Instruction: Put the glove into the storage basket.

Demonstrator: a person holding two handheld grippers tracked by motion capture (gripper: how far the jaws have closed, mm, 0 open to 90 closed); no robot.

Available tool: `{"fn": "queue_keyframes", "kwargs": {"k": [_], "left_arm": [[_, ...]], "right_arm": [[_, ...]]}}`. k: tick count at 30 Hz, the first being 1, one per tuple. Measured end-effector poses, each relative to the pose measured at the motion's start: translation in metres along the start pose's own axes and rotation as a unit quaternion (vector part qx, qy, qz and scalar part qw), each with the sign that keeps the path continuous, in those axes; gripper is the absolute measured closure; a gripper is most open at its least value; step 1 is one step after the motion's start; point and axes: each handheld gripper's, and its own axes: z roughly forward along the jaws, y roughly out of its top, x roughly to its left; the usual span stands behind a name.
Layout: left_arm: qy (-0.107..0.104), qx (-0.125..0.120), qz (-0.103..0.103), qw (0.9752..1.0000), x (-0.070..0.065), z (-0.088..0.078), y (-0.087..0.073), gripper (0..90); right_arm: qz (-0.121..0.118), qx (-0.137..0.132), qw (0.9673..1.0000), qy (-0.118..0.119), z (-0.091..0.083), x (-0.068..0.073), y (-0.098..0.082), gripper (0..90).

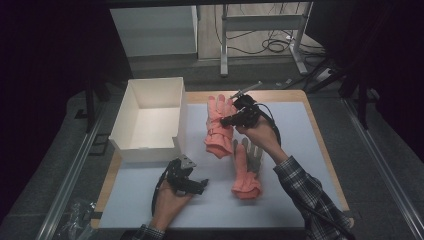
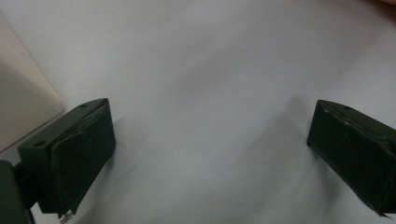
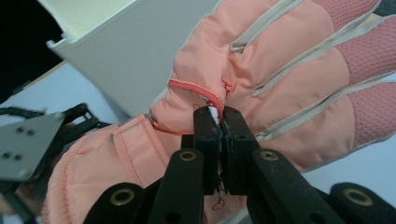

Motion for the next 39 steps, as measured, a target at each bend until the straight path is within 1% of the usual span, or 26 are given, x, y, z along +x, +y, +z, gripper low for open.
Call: {"fn": "queue_keyframes", "kwargs": {"k": [2, 3, 5, 7, 8, 9, 10, 11, 13, 14, 15, 17, 18, 21, 22, 24, 25, 26, 27, 28, 29, 30, 32, 33, 37, 39], "left_arm": [[0.0, 0.001, 0.0, 1.0, 0.0, 0.0, 0.0, 1.0], [0.0, 0.001, 0.0, 1.0, 0.0, 0.0, 0.0, 1.0], [0.0, 0.001, 0.0, 1.0, 0.0, 0.0, 0.0, 1.0], [0.0, 0.001, 0.0, 1.0, 0.0, 0.0, 0.0, 1.0], [0.0, 0.001, 0.0, 1.0, 0.0, 0.0, 0.0, 1.0], [0.0, 0.001, 0.0, 1.0, 0.0, 0.0, 0.0, 1.0], [0.0, 0.001, 0.0, 1.0, 0.0, 0.0, 0.0, 1.0], [0.0, 0.001, 0.0, 1.0, 0.0, 0.0, 0.0, 1.0], [0.0, 0.001, 0.0, 1.0, 0.0, 0.0, 0.0, 1.0], [0.0, 0.001, 0.0, 1.0, 0.0, 0.0, 0.0, 1.0], [0.0, 0.001, 0.0, 1.0, 0.0, 0.0, 0.0, 1.0], [0.0, 0.001, 0.0, 1.0, 0.0, 0.0, 0.0, 1.0], [0.0, 0.001, 0.0, 1.0, 0.0, 0.0, 0.0, 1.0], [0.0, 0.0, 0.0, 1.0, 0.0, 0.0, 0.0, 1.0], [-0.001, 0.0, 0.0, 1.0, 0.0, 0.0, 0.0, 1.0], [-0.001, 0.0, -0.001, 1.0, 0.0, 0.0, 0.0, 1.0], [-0.001, 0.0, -0.001, 1.0, 0.0, 0.0, 0.0, 1.0], [0.0, 0.0, -0.001, 1.0, 0.0, 0.0, 0.0, 1.0], [-0.001, 0.0, -0.001, 1.0, 0.0, 0.0, 0.0, 1.0], [-0.001, 0.0, -0.001, 1.0, 0.0, 0.0, 0.0, 1.0], [-0.001, 0.001, -0.001, 1.0, 0.0, 0.0, 0.0, 1.0], [-0.001, 0.001, -0.001, 1.0, 0.0, 0.0, 0.0, 1.0], [0.0, 0.0, -0.001, 1.0, 0.0, 0.0, 0.0, 1.0], [0.0, 0.0, -0.001, 1.0, 0.0, 0.0, 0.0, 1.0], [0.0, 0.0, 0.0, 1.0, 0.0, 0.0, 0.0, 1.0], [0.0, 0.0, 0.0, 1.0, 0.0, 0.0, 0.0, 1.0]], "right_arm": [[-0.001, -0.002, 1.0, 0.0, -0.01, 0.003, -0.005, 85.4], [-0.001, 0.0, 1.0, -0.002, -0.018, 0.006, -0.01, 85.3], [-0.002, 0.001, 1.0, -0.005, -0.02, 0.007, -0.012, 85.3], [-0.003, 0.004, 0.9999, -0.009, -0.032, 0.01, -0.022, 85.2], [-0.003, 0.004, 0.9999, -0.009, -0.032, 0.01, -0.022, 85.2], [-0.003, 0.003, 0.9999, -0.011, -0.041, 0.013, -0.031, 85.2], [-0.003, 0.003, 0.9999, -0.011, -0.041, 0.013, -0.031, 85.2], [-0.003, 0.001, 0.9999, -0.015, -0.049, 0.016, -0.039, 85.1], [0.001, 0.0, 0.9998, -0.019, -0.057, 0.018, -0.047, 85.2], [0.001, 0.0, 0.9998, -0.019, -0.057, 0.018, -0.047, 85.2], [0.001, -0.001, 0.9998, -0.02, -0.064, 0.021, -0.057, 85.1], [0.004, 0.004, 0.9997, -0.024, -0.07, 0.024, -0.067, 85.1], [0.004, 0.004, 0.9997, -0.024, -0.07, 0.024, -0.067, 85.1], [0.008, 0.012, 0.9995, -0.028, -0.076, 0.029, -0.083, 85.1], [0.01, 0.018, 0.9993, -0.03, -0.077, 0.031, -0.092, 85.1], [0.011, 0.02, 0.9993, -0.03, -0.076, 0.031, -0.096, 85.0], [0.017, 0.025, 0.9991, -0.028, -0.071, 0.03, -0.104, 85.0], [0.019, 0.029, 0.999, -0.028, -0.068, 0.029, -0.107, 84.9], [0.021, 0.033, 0.9989, -0.028, -0.064, 0.028, -0.111, 84.9], [0.021, 0.033, 0.9989, -0.028, -0.064, 0.028, -0.111, 84.9], [0.026, 0.039, 0.9985, -0.03, -0.056, 0.024, -0.117, 84.7], [0.026, 0.039, 0.9985, -0.03, -0.056, 0.024, -0.117, 84.7], [0.032, 0.039, 0.9984, -0.026, -0.048, 0.02, -0.122, 84.4], [0.034, 0.036, 0.9983, -0.031, -0.044, 0.019, -0.125, 84.3], [0.031, 0.038, 0.998, -0.04, -0.038, 0.019, -0.13, 84.2], [0.026, 0.042, 0.9973, -0.054, -0.034, 0.022, -0.133, 84.1]]}}
